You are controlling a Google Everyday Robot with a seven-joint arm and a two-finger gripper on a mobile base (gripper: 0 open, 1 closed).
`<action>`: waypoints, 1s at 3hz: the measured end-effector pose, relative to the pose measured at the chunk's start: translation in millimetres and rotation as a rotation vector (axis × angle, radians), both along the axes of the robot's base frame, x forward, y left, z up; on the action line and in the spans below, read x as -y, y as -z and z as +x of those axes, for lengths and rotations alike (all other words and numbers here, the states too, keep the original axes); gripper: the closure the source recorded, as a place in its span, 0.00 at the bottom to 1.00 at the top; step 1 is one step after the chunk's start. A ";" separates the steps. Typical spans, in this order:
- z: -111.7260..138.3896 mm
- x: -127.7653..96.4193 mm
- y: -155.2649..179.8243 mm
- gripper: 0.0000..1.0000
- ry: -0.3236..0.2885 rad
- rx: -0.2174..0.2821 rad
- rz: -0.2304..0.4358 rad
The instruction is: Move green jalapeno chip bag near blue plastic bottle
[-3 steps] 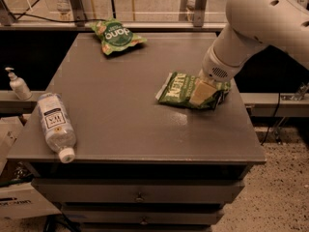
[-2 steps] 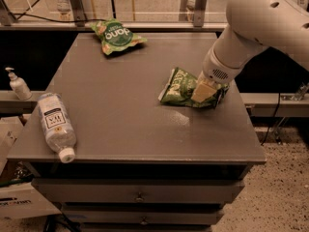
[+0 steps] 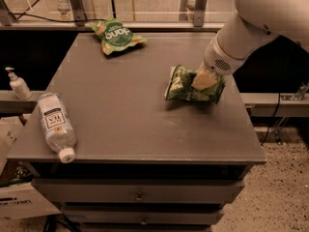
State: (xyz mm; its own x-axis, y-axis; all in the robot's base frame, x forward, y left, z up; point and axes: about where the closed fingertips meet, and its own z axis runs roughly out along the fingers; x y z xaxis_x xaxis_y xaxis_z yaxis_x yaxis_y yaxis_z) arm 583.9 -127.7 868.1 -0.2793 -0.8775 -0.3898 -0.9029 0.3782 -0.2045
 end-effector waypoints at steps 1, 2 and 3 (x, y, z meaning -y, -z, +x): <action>-6.2 -21.5 -32.0 1.00 -0.045 0.028 0.082; -19.8 -54.1 -54.7 1.00 -0.110 0.051 0.152; -37.2 -91.8 -65.2 1.00 -0.175 0.053 0.216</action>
Offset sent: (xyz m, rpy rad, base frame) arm -0.0383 0.0959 0.0821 0.2424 -0.0770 0.1932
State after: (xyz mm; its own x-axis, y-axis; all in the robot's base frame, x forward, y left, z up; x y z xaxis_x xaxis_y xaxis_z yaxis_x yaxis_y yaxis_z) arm 546.7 -35.9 933.3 -0.1054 -0.8058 -0.5828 -0.9484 0.2576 -0.1846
